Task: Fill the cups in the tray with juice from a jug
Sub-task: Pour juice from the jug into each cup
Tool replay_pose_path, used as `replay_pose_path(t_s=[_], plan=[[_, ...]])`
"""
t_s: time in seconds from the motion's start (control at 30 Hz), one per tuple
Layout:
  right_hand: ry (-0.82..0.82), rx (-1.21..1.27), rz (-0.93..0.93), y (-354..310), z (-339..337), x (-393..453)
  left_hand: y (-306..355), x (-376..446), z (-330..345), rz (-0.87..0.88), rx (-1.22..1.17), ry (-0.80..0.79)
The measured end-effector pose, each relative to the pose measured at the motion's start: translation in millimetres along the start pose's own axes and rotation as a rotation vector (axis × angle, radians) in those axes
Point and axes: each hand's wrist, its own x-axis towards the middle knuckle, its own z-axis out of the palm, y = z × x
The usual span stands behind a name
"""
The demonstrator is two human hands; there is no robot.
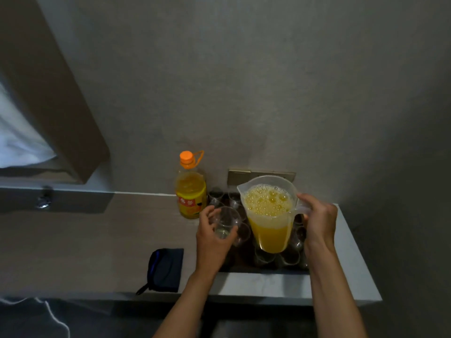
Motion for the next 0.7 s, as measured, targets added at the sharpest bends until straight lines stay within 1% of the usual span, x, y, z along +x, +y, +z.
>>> replay_pose_path(t_s=[0.07, 0.2, 0.3, 0.6, 0.7], plan=[[-0.029, -0.014, 0.000, -3.8, 5.7, -4.7, 2.4, 5.1, -8.6, -0.028, -0.064, 0.018], [-0.078, -0.049, 0.003, -7.9, 16.7, -10.9, 4.0, 13.2, -25.4, -0.049, -0.112, 0.066], [-0.116, -0.092, 0.002, -12.5, 27.9, -15.8, 8.8, 16.7, -36.2, -0.089, -0.182, 0.054], [-0.159, -0.150, -0.092, -24.2, 55.8, -25.9, 26.0, 28.5, -61.7, -0.067, -0.219, 0.008], [-0.158, -0.169, -0.099, -26.1, 60.6, -26.3, 26.8, 31.5, -66.7, -0.069, -0.266, 0.009]])
